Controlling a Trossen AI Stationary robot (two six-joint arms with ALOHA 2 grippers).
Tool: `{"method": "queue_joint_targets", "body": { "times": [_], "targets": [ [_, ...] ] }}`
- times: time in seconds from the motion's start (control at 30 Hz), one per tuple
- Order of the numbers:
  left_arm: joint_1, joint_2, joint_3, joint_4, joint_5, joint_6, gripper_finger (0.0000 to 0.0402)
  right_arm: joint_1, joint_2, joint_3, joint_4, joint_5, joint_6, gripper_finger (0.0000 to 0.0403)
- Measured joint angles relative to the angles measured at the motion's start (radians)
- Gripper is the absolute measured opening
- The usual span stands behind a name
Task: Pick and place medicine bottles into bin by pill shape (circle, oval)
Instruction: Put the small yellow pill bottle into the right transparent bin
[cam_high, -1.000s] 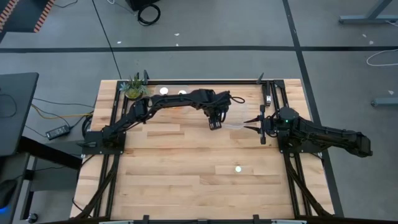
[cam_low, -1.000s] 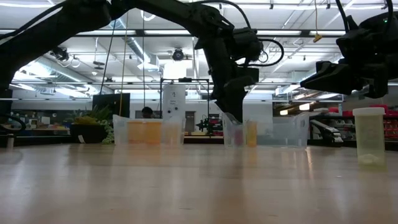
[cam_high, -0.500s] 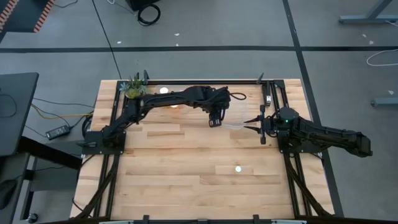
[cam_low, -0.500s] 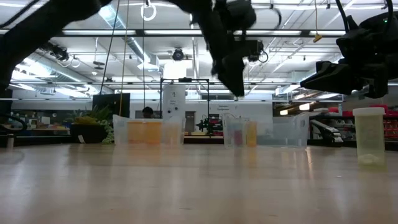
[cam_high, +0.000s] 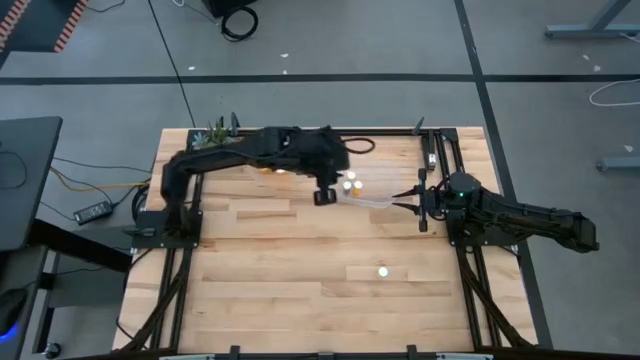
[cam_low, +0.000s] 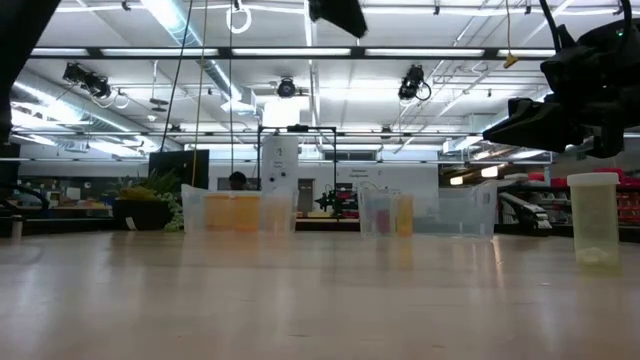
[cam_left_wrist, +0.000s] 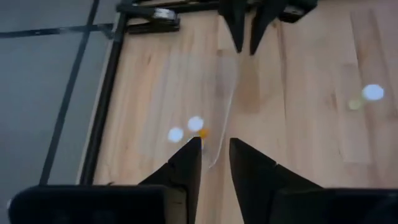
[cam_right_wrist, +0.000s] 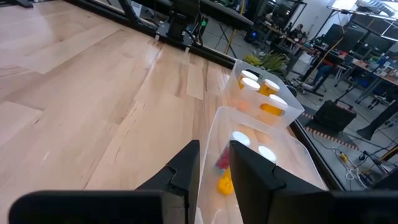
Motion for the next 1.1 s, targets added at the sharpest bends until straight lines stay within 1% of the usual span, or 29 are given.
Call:
{"method": "queue_joint_targets", "body": {
  "times": [0.17, 0.3, 0.37, 0.5, 0.6, 0.67, 0.8, 0.9, 1.1],
  "targets": [
    [0.001, -0.043, -0.001, -0.14, -0.07, -0.061, 0.0083, 0.0, 0.0, 0.0, 0.0, 0.0, 0.0, 0.0093],
    [-0.001, -0.043, -0.002, -0.232, -0.072, -0.128, 0.008, 0.0, 0.0, 0.0, 0.0, 0.0, 0.0, 0.0093],
    [-0.008, -0.046, -0.038, -0.233, -0.073, -0.149, 0.008, 0.0, 0.0, 0.0, 0.0, 0.0, 0.0, 0.0093],
    [-0.023, -0.073, -0.202, -0.216, -0.072, -0.183, 0.0079, 0.0, 0.0, 0.0, 0.0, 0.0, 0.0, 0.0093],
    [-0.033, -0.134, -0.352, -0.186, -0.082, -0.205, 0.0079, 0.0, 0.001, 0.0, 0.0, 0.0, 0.0, 0.0093],
    [-0.037, -0.18, -0.454, -0.133, -0.092, -0.214, 0.0077, 0.0, 0.0, 0.0, 0.0, 0.0, 0.0, 0.0093],
    [-0.038, -0.303, -0.64, -0.001, -0.096, -0.243, 0.0073, 0.0, 0.003, 0.0, 0.0, 0.0, 0.0, 0.0093],
    [-0.04, -0.397, -0.755, 0.054, -0.097, -0.266, 0.0071, 0.0, 0.003, 0.0, 0.0, 0.0, 0.0, 0.0093],
    [-0.073, -0.607, -0.983, 0.209, -0.098, -0.24, 0.0069, 0.0, 0.007, 0.0, -0.001, 0.0, 0.0, 0.0093]
  ]
}}
